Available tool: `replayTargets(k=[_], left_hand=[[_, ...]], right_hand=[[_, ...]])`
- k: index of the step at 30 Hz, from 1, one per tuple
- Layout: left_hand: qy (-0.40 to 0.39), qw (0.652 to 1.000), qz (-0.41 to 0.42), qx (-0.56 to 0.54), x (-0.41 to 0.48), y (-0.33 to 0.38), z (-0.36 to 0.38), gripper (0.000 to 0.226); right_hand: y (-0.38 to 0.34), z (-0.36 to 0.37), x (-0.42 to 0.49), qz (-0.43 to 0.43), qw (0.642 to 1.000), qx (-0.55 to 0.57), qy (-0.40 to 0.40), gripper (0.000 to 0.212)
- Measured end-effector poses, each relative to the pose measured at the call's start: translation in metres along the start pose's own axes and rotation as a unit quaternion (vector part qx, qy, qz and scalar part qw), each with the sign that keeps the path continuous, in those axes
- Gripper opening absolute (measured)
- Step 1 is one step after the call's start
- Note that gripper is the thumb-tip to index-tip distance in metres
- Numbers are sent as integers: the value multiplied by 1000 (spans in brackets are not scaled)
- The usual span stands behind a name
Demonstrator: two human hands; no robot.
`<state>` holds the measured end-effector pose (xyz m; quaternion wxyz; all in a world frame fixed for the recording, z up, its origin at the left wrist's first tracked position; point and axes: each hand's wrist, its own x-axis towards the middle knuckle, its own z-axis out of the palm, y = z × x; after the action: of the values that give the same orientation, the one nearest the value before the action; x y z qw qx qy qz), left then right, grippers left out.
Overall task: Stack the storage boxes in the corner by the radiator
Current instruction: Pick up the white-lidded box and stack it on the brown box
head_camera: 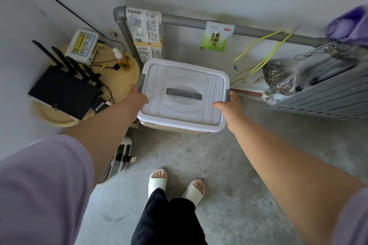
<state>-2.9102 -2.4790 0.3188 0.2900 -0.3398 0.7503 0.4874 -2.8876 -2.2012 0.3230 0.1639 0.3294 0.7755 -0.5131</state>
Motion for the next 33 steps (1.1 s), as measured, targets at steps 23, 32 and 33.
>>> replayTargets(k=[23,32,33], left_hand=[[-186,951,167,182,-211,127,64,48],[-275,905,212,246,-313,148,199,47],[-285,900,215,251,-324,148,212,46]], right_hand=[[-31,-190,-197,84,991,86,55,19],[46,-298,-271,100,966,179,156,33],[57,-310,-276,104,962,192,162,32]])
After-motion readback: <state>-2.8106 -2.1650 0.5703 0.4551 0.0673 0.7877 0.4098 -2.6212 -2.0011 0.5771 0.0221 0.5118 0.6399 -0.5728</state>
